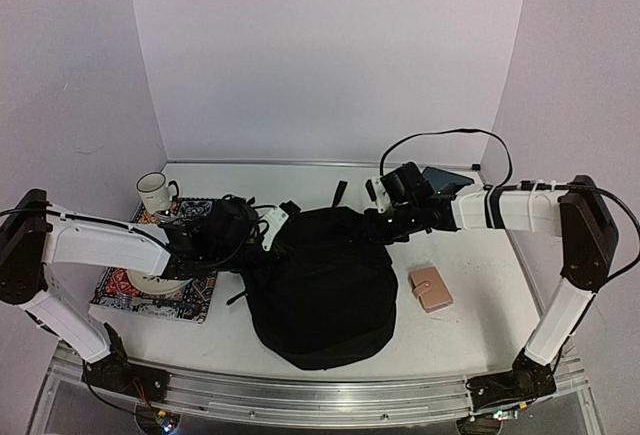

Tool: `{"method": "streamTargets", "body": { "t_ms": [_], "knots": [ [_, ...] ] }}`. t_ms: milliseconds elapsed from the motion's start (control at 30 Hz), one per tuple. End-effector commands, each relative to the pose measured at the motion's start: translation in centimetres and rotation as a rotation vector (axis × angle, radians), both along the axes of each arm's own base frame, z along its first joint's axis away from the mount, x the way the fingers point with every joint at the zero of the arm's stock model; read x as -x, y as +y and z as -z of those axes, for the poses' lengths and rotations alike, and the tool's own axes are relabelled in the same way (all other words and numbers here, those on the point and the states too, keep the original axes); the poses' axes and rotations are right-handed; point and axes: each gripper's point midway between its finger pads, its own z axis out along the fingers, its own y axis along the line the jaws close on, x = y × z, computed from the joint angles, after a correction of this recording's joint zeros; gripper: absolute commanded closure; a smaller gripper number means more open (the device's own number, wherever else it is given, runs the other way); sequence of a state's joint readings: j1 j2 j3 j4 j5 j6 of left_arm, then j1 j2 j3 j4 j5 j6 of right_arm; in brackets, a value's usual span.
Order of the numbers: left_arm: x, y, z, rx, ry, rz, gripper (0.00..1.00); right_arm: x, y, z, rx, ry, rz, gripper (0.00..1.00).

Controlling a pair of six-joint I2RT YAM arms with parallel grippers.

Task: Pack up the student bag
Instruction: Zip the lower front pocket of the student bag, then turn over the student bag at the center of the board.

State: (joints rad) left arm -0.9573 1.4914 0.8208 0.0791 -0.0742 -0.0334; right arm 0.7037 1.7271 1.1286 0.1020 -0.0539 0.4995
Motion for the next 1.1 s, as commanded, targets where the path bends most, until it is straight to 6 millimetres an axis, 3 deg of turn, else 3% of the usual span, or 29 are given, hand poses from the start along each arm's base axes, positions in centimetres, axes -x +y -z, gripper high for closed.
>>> {"method": "streamTargets", "body": {
  "t_ms": [0, 133, 267, 333, 400, 567, 700, 800, 1067],
  "knots": [
    [-1.7, 3.7, -0.6, -0.027, -0.029, -0.176, 1.00, -2.0, -6.3, 2.9, 0.110, 0.068, 0.191, 1.00],
    [-2.3, 4.4, -0.6, -0.035, -0.039, -0.217, 1.00, -2.0, -5.2, 2.7, 0.087, 0.077, 0.140, 1.00],
    [-1.9, 2.4, -1.6, 0.013, -0.011, -0.142, 0.95, -1.5, -2.7, 0.5, 0.021, 0.049, 0.019, 1.00],
    [-1.6, 1.2, -2.5, 0.048, 0.005, -0.103, 0.86, -1.3, -2.0, -0.9, -0.012, 0.029, -0.022, 0.88],
    [-1.3, 0.3, -3.5, 0.079, 0.010, -0.075, 0.75, -1.2, -1.6, -2.5, -0.037, 0.003, -0.044, 0.67],
    [0.3, -0.8, -5.6, 0.087, -0.020, -0.045, 0.48, -0.5, -3.1, -6.2, -0.060, -0.073, -0.006, 0.37],
    [3.4, -1.5, -6.4, 0.070, -0.031, 0.038, 0.35, 0.7, -5.1, -7.9, -0.062, -0.114, 0.044, 0.14],
    [6.6, -2.6, -5.9, 0.040, -0.020, 0.116, 0.30, 1.6, -6.5, -8.2, -0.064, -0.126, 0.078, 0.03],
    [16.1, -6.4, -4.8, -0.022, -0.021, 0.332, 0.23, 3.1, -8.3, -8.2, -0.065, -0.136, 0.113, 0.02]
  ]
}}
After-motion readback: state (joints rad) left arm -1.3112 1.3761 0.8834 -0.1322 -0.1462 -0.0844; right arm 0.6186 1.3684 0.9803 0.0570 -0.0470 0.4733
